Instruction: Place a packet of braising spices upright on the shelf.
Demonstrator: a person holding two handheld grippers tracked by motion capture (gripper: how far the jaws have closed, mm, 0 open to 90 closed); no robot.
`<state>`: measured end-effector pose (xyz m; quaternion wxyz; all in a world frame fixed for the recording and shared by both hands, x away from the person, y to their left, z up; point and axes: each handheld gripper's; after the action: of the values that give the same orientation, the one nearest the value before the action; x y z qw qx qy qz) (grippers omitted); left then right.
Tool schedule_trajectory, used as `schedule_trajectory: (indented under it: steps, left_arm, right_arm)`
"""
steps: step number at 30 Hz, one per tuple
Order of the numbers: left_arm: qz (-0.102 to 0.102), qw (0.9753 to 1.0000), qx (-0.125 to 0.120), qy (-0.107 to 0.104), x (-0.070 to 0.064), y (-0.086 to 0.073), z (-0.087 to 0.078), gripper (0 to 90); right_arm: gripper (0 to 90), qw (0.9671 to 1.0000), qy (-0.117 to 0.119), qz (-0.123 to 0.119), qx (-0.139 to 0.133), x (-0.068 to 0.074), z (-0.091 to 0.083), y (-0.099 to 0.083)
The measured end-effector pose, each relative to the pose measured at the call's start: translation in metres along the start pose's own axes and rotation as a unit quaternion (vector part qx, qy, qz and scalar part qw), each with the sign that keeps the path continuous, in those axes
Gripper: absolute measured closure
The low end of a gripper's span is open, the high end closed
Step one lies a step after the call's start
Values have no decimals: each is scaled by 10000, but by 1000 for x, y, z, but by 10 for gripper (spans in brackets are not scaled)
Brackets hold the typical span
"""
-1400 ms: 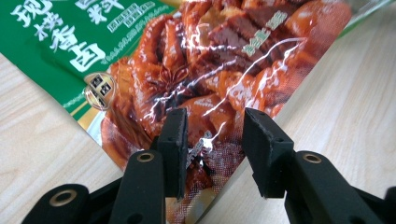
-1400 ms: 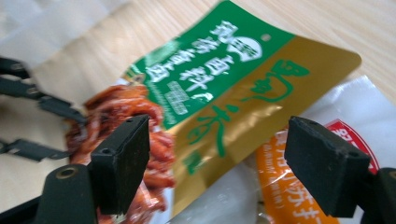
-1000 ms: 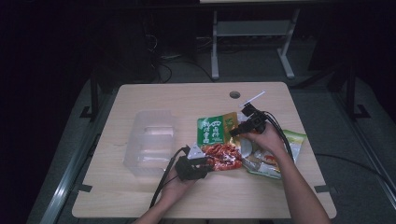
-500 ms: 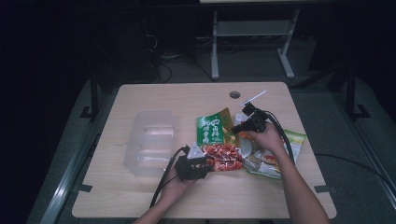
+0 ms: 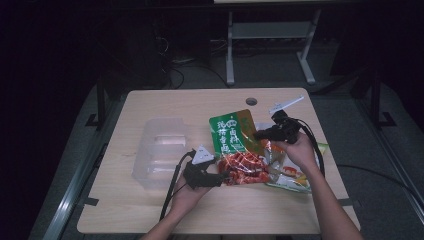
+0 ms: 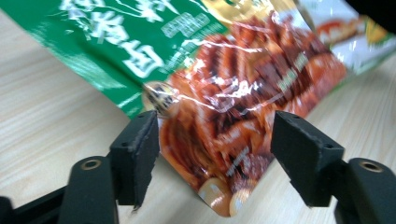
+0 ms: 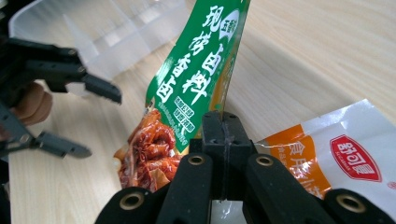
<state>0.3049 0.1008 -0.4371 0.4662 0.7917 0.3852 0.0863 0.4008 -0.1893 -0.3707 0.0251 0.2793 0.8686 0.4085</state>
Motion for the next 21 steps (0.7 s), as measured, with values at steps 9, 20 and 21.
schedule_trajectory:
  steps: [9,20,21]
  left_arm:
    - [-477,9988,-29,-106,11,1,9,235]
    - [-945,9914,-212,-883,15,15,22,482]
    - [-945,9914,-212,-883,15,15,22,521]
  right_arm:
    - [900,9979,-39,-562,-314,25,-29,0]
    - [900,9941,169,-767,-748,44,-44,-20]
    - [900,9941,169,-767,-748,44,-44,-20]
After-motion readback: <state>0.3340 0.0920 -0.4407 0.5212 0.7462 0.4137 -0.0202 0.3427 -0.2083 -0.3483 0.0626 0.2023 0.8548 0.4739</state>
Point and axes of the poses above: each handheld gripper's, and its own axes: z roughly forward along the jaws, y roughly out of its top, x roughly to its left, and after that the axes turned 7 degrees about -z, right-handed
